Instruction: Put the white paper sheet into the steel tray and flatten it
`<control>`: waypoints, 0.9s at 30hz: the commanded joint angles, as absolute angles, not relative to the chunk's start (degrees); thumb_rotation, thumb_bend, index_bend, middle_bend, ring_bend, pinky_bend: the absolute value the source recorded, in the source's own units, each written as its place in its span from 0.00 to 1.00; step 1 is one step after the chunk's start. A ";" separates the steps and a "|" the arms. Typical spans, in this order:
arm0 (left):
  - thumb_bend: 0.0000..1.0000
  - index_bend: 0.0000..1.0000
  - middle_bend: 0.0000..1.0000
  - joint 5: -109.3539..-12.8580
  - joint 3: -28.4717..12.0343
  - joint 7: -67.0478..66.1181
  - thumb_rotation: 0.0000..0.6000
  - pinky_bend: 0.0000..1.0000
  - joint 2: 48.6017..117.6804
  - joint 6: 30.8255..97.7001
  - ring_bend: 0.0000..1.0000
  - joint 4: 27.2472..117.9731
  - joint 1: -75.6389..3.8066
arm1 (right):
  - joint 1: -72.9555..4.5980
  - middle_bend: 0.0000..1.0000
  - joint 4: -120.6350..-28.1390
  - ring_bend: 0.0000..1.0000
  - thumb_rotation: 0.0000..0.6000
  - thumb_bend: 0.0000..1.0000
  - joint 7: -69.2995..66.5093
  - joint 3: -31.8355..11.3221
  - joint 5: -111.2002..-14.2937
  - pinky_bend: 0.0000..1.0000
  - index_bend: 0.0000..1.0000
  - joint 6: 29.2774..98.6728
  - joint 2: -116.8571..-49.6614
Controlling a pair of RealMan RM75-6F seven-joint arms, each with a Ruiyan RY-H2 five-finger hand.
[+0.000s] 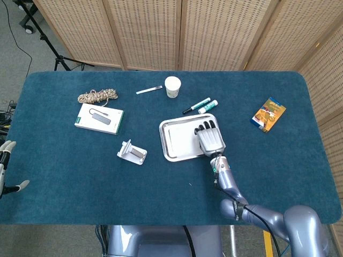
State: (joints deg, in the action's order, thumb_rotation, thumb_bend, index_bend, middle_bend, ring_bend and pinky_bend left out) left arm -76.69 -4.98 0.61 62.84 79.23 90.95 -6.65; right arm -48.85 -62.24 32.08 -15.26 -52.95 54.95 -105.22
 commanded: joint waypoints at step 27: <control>0.00 0.00 0.00 -76.42 -5.07 0.69 1.00 0.00 62.79 79.23 0.00 90.93 -6.55 | -45.81 0.27 -73.65 0.16 1.00 1.00 30.86 -9.32 -57.09 0.11 0.35 53.89 -100.88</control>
